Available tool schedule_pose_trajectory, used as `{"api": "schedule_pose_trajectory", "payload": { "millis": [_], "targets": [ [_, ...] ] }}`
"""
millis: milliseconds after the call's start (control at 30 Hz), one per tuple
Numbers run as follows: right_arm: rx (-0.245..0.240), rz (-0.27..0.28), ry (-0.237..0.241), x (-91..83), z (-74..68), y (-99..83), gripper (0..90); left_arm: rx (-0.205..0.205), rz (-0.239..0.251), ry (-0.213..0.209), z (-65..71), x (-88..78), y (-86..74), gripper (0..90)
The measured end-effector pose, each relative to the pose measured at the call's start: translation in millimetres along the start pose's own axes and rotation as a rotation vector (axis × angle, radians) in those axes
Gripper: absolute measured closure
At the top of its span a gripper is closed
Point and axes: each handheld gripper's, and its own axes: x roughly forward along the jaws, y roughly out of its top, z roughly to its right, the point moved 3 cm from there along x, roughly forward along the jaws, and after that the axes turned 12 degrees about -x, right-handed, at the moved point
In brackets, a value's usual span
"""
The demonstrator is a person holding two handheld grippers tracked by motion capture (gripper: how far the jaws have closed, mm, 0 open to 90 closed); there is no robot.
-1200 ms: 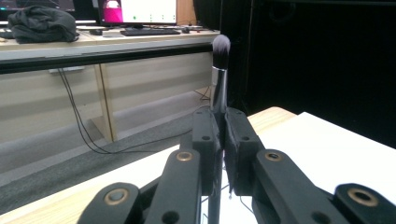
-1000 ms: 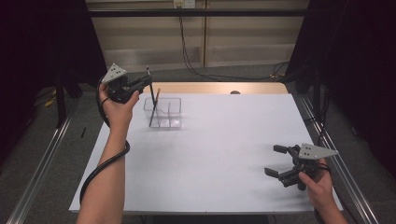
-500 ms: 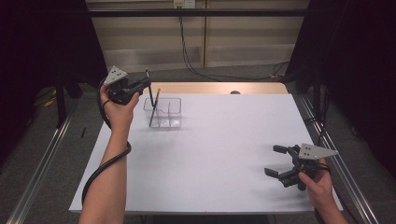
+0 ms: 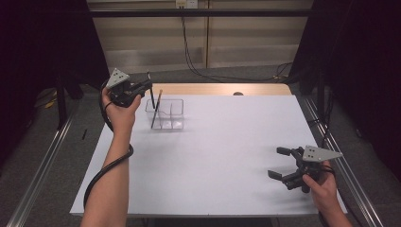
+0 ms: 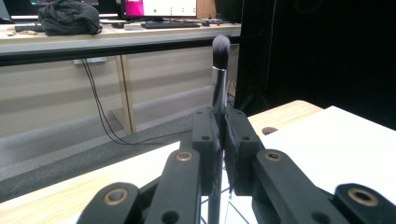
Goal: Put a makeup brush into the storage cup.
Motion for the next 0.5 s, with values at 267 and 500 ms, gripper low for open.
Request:
{"api": "schedule_pose_trajectory", "payload": {
  "millis": [267, 500],
  "targets": [
    [-0.004, 0.002, 0.000, -0.2, 0.1, 0.0, 1.9, -0.005, -0.007, 0.003, 0.3, 2.3, -4.7, 83.7],
    [-0.005, 0.003, 0.000, -0.3, 0.2, 0.2, 1.9, -0.007, -0.010, 0.003, -1.0, 3.8, -8.3, 83.6]
  ]
}}
